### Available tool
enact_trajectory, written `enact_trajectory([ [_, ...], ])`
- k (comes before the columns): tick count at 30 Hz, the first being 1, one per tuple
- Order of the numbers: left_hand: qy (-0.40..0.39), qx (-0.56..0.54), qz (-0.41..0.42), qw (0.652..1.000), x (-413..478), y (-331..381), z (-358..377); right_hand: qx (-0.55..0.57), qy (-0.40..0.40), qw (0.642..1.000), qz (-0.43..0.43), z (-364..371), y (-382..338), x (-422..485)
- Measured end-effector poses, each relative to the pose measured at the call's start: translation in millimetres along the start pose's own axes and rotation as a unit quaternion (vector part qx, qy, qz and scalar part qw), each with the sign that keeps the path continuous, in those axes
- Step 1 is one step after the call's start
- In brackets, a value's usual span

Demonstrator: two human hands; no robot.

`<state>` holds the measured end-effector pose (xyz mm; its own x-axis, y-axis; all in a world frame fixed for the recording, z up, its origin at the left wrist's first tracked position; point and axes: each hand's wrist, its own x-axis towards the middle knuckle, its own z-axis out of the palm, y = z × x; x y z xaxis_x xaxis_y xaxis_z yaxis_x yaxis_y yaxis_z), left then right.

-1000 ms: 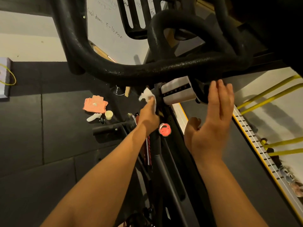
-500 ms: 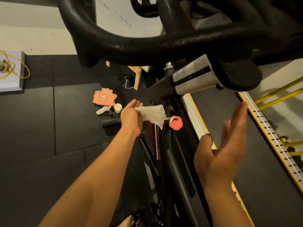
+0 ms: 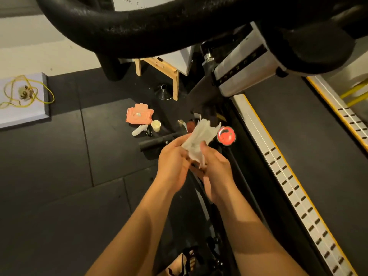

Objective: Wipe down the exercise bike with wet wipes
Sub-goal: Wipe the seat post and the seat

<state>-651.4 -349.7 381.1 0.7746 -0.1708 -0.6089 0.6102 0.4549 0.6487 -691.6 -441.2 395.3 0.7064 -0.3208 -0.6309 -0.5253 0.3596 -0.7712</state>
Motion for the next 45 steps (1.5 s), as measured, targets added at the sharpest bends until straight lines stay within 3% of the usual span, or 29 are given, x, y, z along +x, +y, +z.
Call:
enact_trajectory([
  [3,0.002,0.003,-0.003,1.0,-9.5,-5.2,-17.0,-0.038,0.043,0.998,-0.024,3.9,-1.5,5.3],
  [6,-0.043,-0.032,-0.047,0.997,-8.1,0.3,-28.0,-0.07,0.033,0.996,-0.049,0.1,2.2,4.4],
  [9,-0.047,0.174,-0.033,0.983,2.7,7.2,-31.9,-0.119,-0.002,0.991,-0.055,-6.4,5.9,6.1],
  [11,-0.024,0.235,0.002,0.972,11.9,7.5,-32.8,-0.074,-0.006,0.996,-0.039,-9.4,7.9,9.4],
  [16,0.047,0.077,0.0,0.996,23.5,2.1,-28.2,-0.022,0.054,0.998,-0.01,-14.3,14.5,19.3],
  [18,0.017,0.02,-0.068,0.997,23.8,-1.9,-26.4,-0.028,0.032,0.999,-0.004,-11.3,13.9,21.8],
  [21,-0.045,0.036,-0.161,0.985,26.4,-11.5,-32.0,-0.039,0.012,0.999,0.019,-5.8,12.3,27.6],
  [23,-0.004,0.05,-0.135,0.99,36.1,-13.3,-35.1,-0.042,0.034,0.998,0.025,-5.7,14.8,31.6],
  [27,0.156,0.093,0.023,0.983,71.9,-5.7,-24.2,0.016,0.129,0.991,0.012,-19.1,27.9,32.7],
  [29,0.129,0.138,0.071,0.979,86.5,-8.8,0.3,0.029,0.161,0.987,0.001,-31.6,35.9,32.6],
  [32,0.024,0.268,0.105,0.957,92.0,-40.9,41.3,-0.002,0.183,0.983,-0.018,-47.5,45.7,30.8],
  [35,0.025,0.327,0.075,0.942,78.0,-105.0,36.5,-0.039,0.187,0.981,-0.024,-57.2,50.7,27.2],
  [37,-0.011,0.335,-0.004,0.942,57.6,-142.9,17.5,-0.081,0.205,0.975,-0.022,-60.0,55.5,24.6],
  [40,-0.031,0.348,-0.037,0.936,39.7,-153.9,8.0,-0.119,0.209,0.971,-0.003,-59.8,69.5,14.8],
  [45,-0.044,0.302,0.145,0.941,78.1,-48.7,43.2,-0.151,0.223,0.963,-0.026,-58.3,73.5,14.1],
])
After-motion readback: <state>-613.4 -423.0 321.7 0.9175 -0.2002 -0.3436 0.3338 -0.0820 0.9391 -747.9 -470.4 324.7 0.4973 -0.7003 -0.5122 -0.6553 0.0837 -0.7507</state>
